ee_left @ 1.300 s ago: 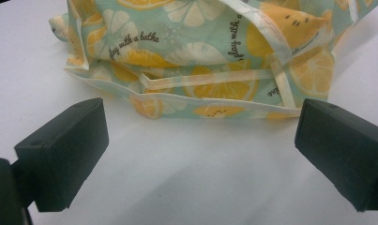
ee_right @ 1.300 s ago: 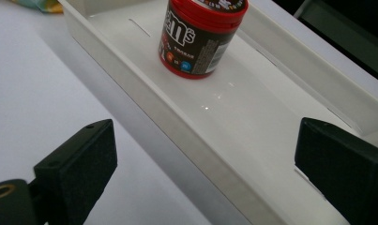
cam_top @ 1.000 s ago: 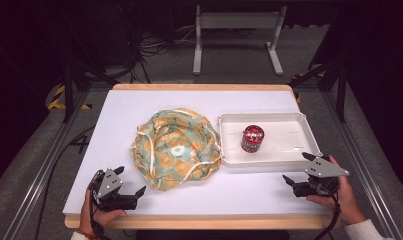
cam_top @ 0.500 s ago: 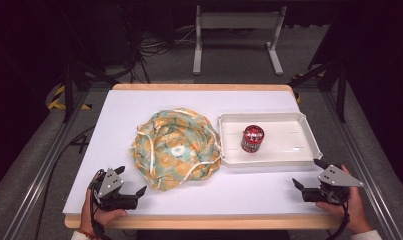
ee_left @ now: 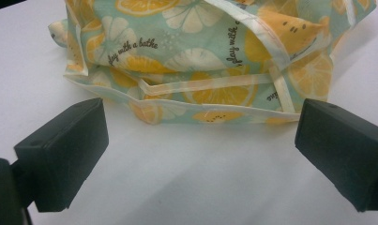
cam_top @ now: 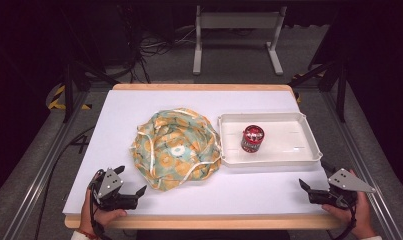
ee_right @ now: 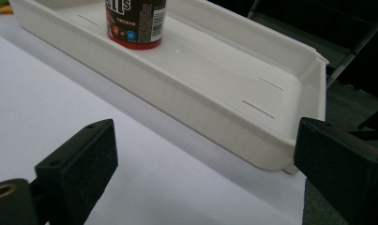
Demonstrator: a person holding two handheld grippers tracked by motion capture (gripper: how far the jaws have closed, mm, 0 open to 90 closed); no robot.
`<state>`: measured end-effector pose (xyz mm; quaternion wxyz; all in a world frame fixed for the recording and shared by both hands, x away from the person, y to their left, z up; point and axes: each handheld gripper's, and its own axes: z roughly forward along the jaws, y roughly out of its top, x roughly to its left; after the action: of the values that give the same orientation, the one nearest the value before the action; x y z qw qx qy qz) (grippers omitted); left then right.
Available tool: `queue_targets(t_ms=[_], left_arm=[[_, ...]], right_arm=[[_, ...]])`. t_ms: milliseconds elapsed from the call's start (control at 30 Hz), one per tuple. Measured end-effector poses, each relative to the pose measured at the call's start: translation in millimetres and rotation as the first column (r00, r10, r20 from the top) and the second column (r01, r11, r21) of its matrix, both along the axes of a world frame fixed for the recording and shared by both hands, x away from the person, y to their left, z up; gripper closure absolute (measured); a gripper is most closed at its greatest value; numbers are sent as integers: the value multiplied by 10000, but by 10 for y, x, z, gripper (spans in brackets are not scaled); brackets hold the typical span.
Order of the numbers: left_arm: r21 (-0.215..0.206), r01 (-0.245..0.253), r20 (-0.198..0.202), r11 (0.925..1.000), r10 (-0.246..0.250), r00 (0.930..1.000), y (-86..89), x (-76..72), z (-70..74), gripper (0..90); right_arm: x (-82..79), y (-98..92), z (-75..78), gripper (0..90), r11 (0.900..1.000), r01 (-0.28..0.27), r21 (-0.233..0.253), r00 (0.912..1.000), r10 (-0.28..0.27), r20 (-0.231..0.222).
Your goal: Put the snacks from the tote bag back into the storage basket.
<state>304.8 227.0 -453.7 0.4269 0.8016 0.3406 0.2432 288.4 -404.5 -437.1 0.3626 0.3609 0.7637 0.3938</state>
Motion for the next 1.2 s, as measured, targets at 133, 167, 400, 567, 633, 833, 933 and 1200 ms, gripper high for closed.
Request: queue_targets(t_ms=[133,167,400,567,633,833,933,1200], left_arm=[[33,-6,-13,10000,6,10000,-3,9,-2,36],[41,-7,-9,10000,7,10000,-3,9,-1,36],[21,-8,5,10000,8,10000,0,4,0,37],[7,-24,0,10000,24,10000,2,3,-2,37],[9,-30,-4,10000,30,10000,2,5,-3,36],[1,-35,1,10000,35,10000,2,15,-4,37],[-22,-51,-16,10000,51,10000,-1,17,-4,36],[-43,-85,-18,10000,85,10000,-8,36,2,36]], right_arm=[[6,2,0,68,10000,-56,26,10000,56,-33],[7,4,-3,68,10000,-53,13,10000,53,-25],[6,4,2,68,9999,-80,63,10000,81,-34],[5,25,2,66,9999,-134,-45,9999,134,-18],[4,29,6,66,9998,-173,-24,9998,173,-24],[0,46,14,67,9995,-300,-70,9995,300,-13],[-1,54,16,67,9994,-329,-98,9995,328,-28],[-1,80,42,64,9984,-553,-108,9984,552,-79]])
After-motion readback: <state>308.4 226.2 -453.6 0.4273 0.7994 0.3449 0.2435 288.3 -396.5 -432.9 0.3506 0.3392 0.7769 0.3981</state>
